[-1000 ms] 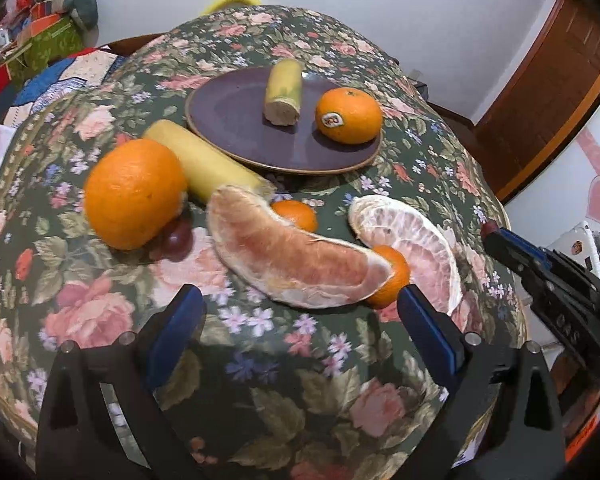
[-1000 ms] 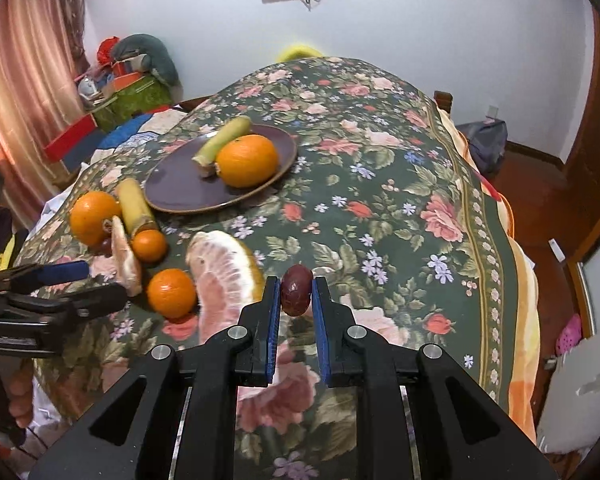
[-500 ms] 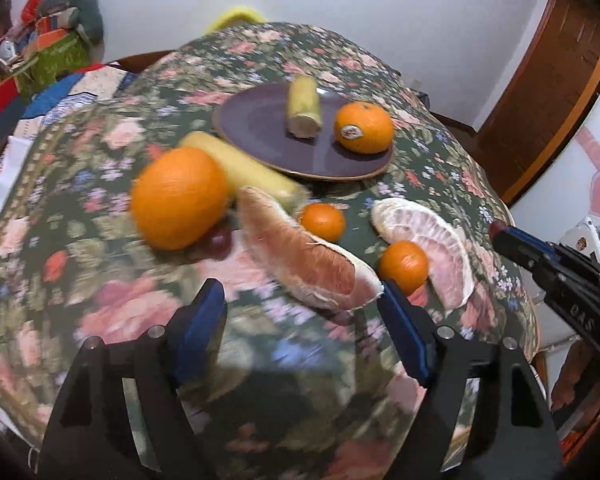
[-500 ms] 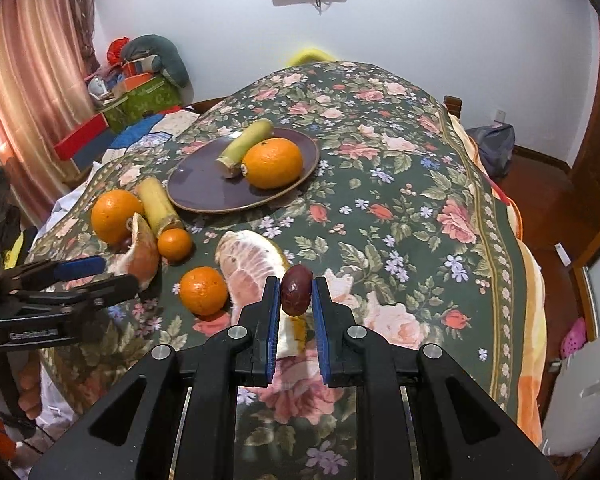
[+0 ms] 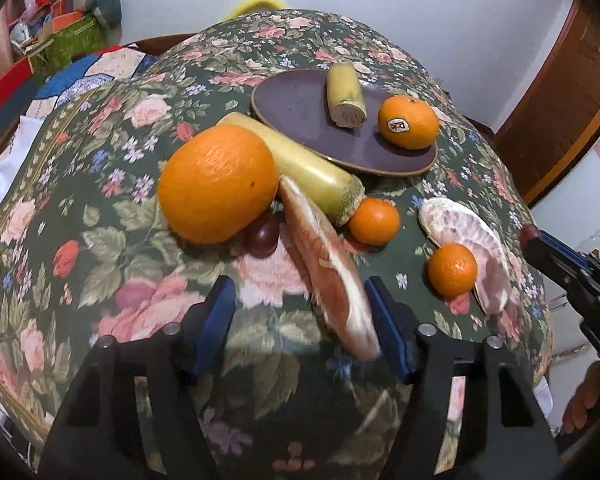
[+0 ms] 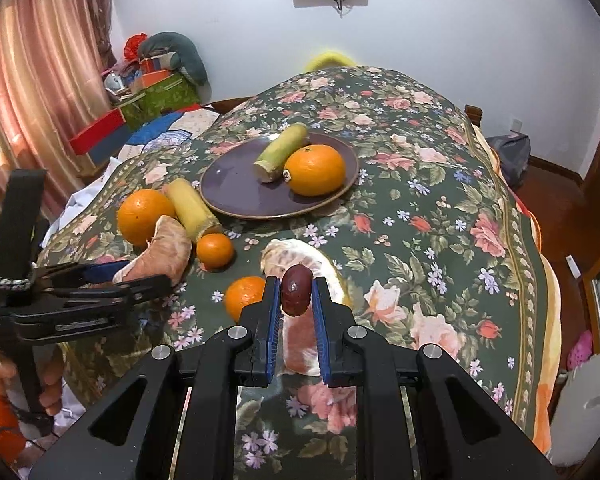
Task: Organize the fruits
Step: 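Grasp a peeled pink pomelo segment with the left tool while the right tool holds the date, then place the pomelo segment on the plate with the left tool while the right tool drops the date there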
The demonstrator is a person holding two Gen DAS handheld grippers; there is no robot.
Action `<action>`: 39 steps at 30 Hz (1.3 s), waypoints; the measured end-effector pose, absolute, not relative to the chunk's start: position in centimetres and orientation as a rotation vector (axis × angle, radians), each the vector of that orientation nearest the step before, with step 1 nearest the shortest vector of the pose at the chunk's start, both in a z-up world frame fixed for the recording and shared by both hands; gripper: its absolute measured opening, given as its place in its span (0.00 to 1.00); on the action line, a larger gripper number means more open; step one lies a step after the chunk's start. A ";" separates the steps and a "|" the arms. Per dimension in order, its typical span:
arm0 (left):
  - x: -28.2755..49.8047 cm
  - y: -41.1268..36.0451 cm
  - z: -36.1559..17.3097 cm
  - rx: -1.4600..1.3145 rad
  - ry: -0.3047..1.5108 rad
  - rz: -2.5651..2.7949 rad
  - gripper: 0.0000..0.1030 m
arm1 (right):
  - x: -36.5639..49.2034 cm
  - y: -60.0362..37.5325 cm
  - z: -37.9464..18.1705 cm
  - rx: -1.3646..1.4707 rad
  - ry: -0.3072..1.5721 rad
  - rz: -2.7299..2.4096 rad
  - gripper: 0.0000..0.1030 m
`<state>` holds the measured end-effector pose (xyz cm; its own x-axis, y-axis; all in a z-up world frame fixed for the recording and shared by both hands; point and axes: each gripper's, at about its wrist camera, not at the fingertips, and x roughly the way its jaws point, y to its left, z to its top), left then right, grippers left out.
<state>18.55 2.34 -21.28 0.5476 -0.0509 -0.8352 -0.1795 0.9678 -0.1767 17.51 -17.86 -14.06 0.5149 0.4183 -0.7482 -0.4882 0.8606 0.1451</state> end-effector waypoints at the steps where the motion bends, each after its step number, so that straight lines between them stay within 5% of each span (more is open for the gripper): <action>1: 18.8 2.3 -21.4 -0.248 0.990 0.078 0.58 | 17.5 -17.8 -14.1 -0.087 0.875 0.546 0.14; 6: 19.7 1.7 -21.7 -0.268 0.999 0.010 0.23 | 17.9 -17.4 -14.1 -0.089 0.876 0.545 0.14; 39: 23.2 4.2 -15.4 -0.244 0.801 -0.024 0.21 | 22.4 -13.8 -11.9 -0.078 0.796 0.583 0.14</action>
<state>23.17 4.18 -15.40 0.6971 -0.1137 -0.7079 -0.0707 0.9716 -0.2257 22.43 -13.85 -11.86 0.5520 0.4638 -0.6930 -0.5207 0.8408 0.1480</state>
